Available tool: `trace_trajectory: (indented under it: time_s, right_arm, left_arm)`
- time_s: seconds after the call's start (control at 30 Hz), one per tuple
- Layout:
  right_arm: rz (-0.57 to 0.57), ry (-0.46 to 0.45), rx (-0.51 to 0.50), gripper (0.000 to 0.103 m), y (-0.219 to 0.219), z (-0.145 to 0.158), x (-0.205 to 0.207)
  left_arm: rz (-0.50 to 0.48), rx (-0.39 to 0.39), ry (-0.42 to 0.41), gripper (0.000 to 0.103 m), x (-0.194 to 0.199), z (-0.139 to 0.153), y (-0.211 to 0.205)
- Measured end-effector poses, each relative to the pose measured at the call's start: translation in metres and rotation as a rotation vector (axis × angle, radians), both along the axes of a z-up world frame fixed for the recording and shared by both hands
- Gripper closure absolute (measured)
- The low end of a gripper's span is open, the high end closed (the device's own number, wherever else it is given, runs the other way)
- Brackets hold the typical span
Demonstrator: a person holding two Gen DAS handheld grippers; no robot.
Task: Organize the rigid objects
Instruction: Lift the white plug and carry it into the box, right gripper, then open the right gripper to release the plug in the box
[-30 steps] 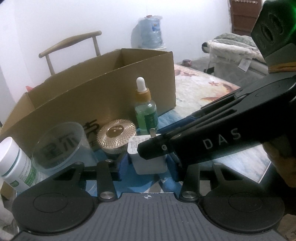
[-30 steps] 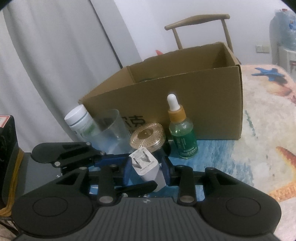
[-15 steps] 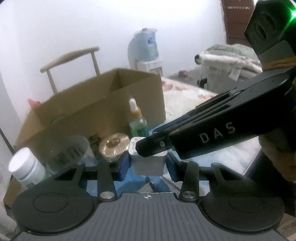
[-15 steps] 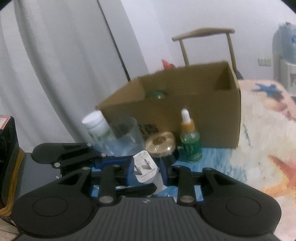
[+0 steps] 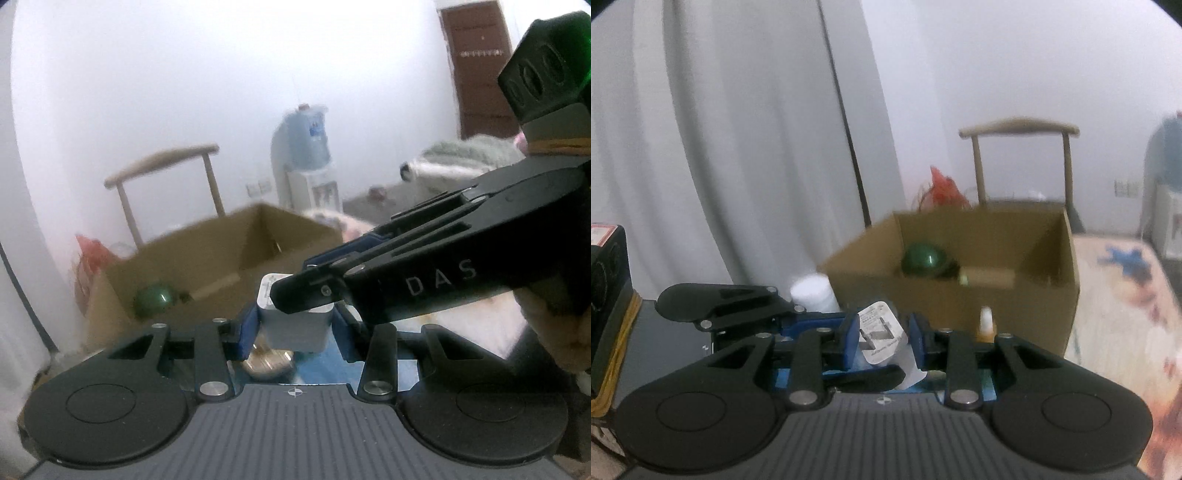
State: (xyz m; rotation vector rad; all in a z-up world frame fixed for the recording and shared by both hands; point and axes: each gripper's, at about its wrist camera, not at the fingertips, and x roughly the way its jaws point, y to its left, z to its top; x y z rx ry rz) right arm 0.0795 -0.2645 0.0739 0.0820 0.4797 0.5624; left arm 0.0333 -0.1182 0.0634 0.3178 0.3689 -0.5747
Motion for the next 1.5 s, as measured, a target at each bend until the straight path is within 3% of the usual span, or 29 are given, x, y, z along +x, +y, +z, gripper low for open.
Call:
trace_trajectory:
  time_s: [0.17, 0.33, 0.6, 0.8, 0.9, 1.2, 1.5]
  right_arm:
    - [0.028, -0.067, -0.019, 0.071, 0.016, 0.033, 0.024]
    - [0.074, -0.027, -0.018, 0.071, 0.036, 0.056, 0.079]
    - [0.110, 0.211, -0.005, 0.071, 0.055, 0.047, 0.196]
    - [0.102, 0.419, -0.005, 0.071, 0.065, 0.011, 0.267]
    - [0.104, 0.503, -0.012, 0.071, 0.073, -0.009, 0.288]
    - [0.102, 0.641, -0.032, 0.072, 0.082, -0.050, 0.296]
    - [0.098, 0.723, -0.040, 0.070, 0.089, -0.063, 0.302]
  left_arm:
    - [0.031, -0.020, -0.058, 0.061, 0.022, 0.027, 0.009]
    - [0.072, -0.010, -0.025, 0.061, 0.068, 0.045, 0.017]
    - [0.113, 0.031, 0.211, 0.061, 0.170, 0.035, 0.030]
    - [0.139, 0.036, 0.463, 0.061, 0.233, 0.006, 0.036]
    - [0.150, 0.054, 0.541, 0.061, 0.250, -0.008, 0.040]
    - [0.179, 0.120, 0.660, 0.061, 0.268, -0.036, 0.043]
    - [0.202, 0.167, 0.671, 0.057, 0.273, -0.041, 0.042]
